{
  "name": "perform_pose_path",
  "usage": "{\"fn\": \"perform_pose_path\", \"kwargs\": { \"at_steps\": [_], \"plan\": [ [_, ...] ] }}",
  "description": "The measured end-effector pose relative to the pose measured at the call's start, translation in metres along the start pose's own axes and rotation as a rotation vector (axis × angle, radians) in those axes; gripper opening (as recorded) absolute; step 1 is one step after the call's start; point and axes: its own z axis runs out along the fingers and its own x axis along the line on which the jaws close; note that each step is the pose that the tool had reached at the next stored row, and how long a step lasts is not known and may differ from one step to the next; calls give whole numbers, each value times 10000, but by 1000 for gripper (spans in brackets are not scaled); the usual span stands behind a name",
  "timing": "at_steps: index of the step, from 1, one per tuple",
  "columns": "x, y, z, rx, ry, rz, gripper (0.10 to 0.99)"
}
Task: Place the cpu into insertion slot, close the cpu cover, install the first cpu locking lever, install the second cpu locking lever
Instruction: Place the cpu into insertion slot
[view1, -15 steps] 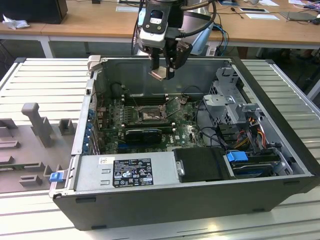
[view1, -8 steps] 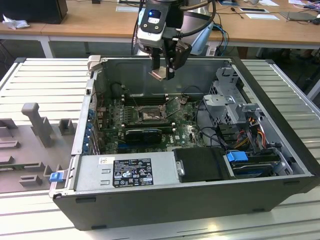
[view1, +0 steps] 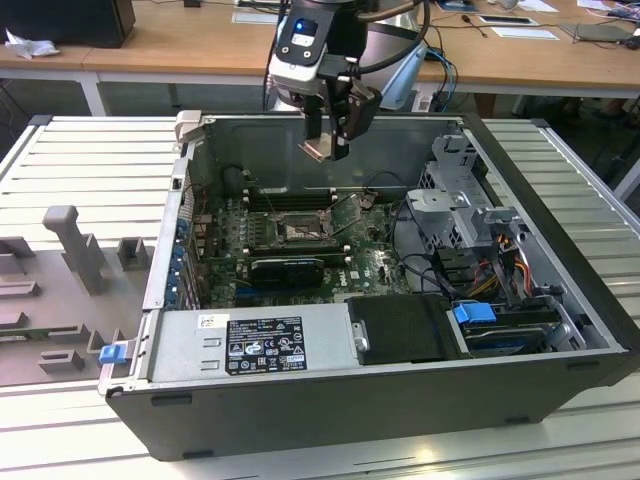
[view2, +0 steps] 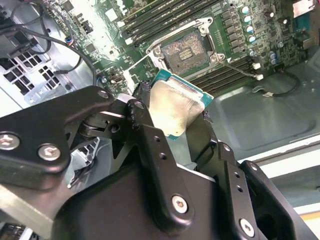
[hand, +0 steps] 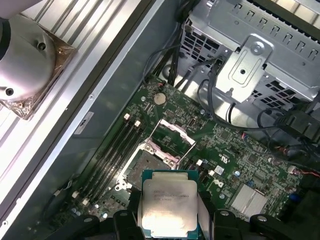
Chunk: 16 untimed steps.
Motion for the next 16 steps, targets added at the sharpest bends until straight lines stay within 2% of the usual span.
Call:
{"fn": "perform_pose_path", "kwargs": {
  "at_steps": [16],
  "plan": [
    [0, 0, 0, -21, -99, 1102, 529]
  ]
}}
